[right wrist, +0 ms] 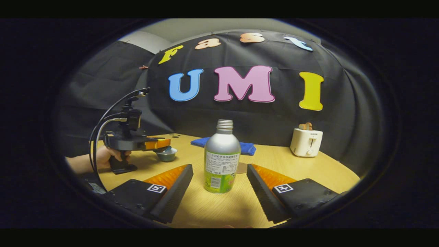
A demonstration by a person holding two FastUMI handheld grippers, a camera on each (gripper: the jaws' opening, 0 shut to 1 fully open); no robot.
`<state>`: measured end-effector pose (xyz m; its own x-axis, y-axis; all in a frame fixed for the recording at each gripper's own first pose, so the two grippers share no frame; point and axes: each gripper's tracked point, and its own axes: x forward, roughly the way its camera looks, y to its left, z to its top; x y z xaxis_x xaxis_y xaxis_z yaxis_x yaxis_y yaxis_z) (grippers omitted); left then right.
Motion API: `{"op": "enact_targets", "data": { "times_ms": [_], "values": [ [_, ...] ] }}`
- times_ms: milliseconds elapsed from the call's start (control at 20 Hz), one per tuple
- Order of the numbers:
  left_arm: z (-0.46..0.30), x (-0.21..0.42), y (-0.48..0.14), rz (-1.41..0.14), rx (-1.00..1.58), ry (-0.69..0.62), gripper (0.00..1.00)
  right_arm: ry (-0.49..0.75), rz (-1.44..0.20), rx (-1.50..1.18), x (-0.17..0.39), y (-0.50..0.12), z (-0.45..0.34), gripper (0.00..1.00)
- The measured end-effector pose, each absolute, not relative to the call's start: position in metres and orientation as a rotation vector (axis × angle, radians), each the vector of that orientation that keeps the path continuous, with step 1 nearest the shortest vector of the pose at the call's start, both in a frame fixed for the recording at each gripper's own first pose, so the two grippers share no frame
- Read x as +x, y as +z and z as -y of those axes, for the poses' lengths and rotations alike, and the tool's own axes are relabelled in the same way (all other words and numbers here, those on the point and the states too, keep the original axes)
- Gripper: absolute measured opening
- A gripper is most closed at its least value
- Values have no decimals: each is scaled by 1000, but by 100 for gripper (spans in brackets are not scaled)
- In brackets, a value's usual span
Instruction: Open the teacup lid with one hand, grasp the water bottle and pour water into the teacup with the other hand; after pouring, place the water bottle on the coaster and then close the teacup lid.
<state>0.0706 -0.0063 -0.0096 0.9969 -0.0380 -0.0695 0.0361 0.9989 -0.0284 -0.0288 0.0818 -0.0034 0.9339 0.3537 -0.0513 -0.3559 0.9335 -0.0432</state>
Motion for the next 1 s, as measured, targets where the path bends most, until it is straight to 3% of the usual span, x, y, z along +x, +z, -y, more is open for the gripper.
{"op": "enact_targets", "data": {
  "times_ms": [450,1000],
  "values": [
    [-10,54,33,50,-49,-43,32,334,-42,11,-8,0,-95,98],
    [-52,8,49,86,-30,1,31,247,-70,-19,43,-13,-104,98]
  ]
}}
